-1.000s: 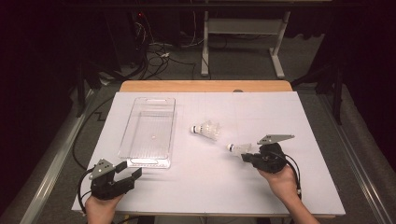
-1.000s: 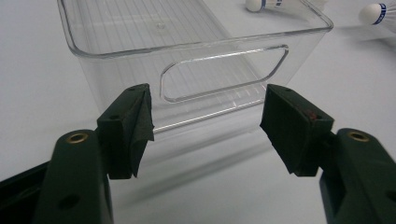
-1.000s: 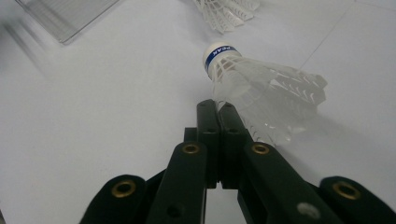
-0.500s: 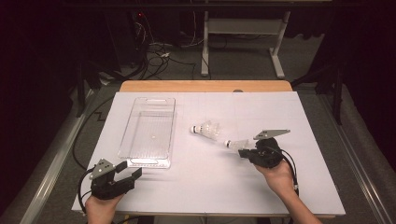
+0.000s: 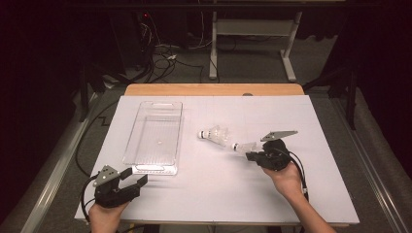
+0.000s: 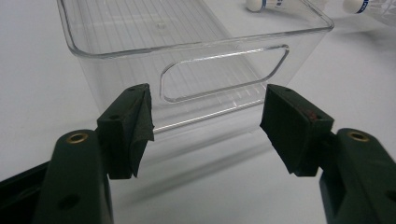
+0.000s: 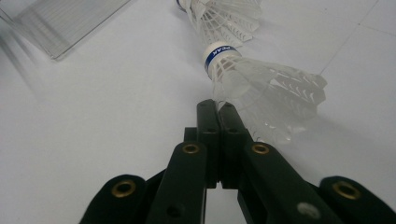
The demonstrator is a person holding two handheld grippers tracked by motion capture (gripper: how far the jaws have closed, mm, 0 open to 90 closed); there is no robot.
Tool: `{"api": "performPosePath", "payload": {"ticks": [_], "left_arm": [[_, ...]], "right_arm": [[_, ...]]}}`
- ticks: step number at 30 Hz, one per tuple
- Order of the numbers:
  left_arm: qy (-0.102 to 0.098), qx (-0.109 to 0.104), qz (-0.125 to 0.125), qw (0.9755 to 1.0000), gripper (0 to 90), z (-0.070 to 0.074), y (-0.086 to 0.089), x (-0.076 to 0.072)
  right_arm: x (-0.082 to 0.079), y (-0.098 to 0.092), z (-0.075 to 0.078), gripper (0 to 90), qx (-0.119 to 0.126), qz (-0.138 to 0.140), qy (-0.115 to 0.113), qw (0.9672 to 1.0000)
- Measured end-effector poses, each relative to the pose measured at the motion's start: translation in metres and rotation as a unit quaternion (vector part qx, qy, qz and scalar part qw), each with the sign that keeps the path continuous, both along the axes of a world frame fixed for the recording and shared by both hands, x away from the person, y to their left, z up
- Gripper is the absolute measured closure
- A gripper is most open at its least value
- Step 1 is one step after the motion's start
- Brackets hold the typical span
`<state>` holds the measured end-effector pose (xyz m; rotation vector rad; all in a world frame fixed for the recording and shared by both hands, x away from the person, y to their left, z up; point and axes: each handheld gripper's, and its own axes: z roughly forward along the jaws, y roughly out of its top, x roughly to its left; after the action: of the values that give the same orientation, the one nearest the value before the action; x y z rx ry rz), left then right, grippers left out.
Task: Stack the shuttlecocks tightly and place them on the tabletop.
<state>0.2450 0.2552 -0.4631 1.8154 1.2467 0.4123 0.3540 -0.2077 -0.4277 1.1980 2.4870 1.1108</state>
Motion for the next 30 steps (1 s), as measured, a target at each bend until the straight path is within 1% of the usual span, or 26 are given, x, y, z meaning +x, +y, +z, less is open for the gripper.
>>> {"api": "performPosePath", "payload": {"ticks": [18, 30], "left_arm": [[0.000, 0.000, -0.002, 1.0000, 34.6, 0.000, 0.000, 0.001], [0.000, -0.001, -0.002, 1.0000, 34.6, -0.001, -0.001, 0.002]], "right_arm": [[0.013, 0.010, 0.000, 90.0, -0.005, 0.000, 0.005, 1.0000], [0.023, 0.014, -0.002, 90.0, -0.009, -0.001, 0.013, 0.9999]]}}
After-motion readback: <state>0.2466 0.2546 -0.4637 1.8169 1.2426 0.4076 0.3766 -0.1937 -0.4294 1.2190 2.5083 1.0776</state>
